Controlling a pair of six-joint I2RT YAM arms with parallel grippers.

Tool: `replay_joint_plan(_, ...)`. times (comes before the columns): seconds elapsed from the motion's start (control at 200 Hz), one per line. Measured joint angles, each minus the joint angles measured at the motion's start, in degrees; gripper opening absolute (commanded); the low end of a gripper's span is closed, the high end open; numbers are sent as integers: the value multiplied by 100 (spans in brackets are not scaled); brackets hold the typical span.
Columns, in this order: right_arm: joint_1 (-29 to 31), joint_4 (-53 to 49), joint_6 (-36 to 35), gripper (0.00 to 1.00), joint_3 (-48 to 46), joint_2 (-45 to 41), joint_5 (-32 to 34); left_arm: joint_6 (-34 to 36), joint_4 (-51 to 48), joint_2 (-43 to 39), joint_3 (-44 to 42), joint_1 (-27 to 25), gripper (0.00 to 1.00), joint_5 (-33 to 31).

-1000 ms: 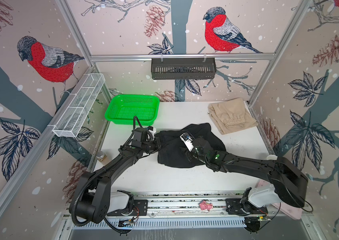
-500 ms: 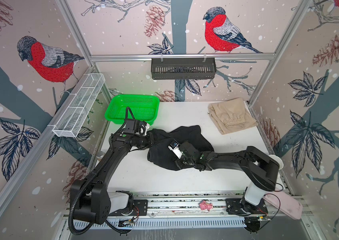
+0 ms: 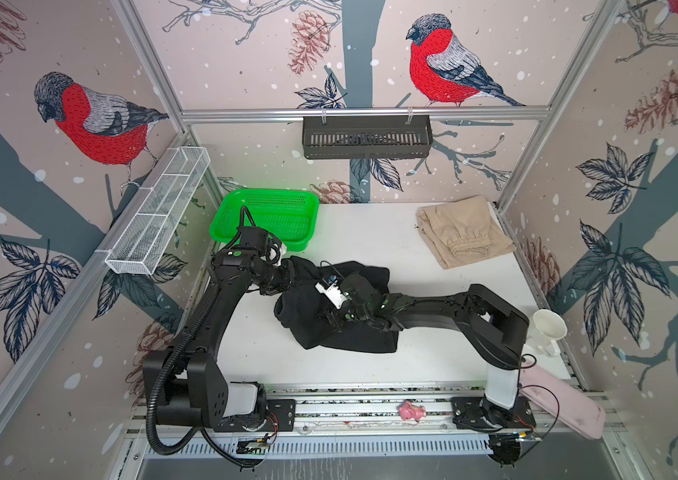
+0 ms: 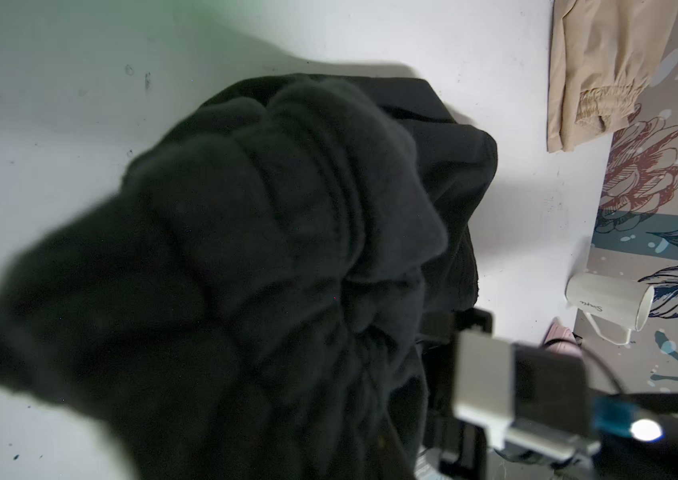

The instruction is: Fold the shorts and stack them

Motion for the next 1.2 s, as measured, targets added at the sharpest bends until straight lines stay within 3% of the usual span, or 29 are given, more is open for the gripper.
replay_joint_plan(0.16,-378,-76,-55,21,85,11,70,197,-133,109,219,4,0,-168)
replay_joint_plan(0.35,-549,-234,-225,15,811,669,170,326,-315,186,509,9,0,-273)
replay_joint_plan(0.565,-643,-415,-367,15,1552,1139,446,487,-518,212,699,20,0,-398)
replay_joint_plan(0.885,-837,-791,-640,26,2210,1399,1399,542,-579,201,704,39,0,-398)
replay_joint_plan(1.035,-927,-970,-756,26,2111,1322,1495,540,-573,188,662,42,0,-402)
replay_joint_plan(1.201,-796,-960,-737,14,1268,413,1353,533,-557,195,656,68,0,-420)
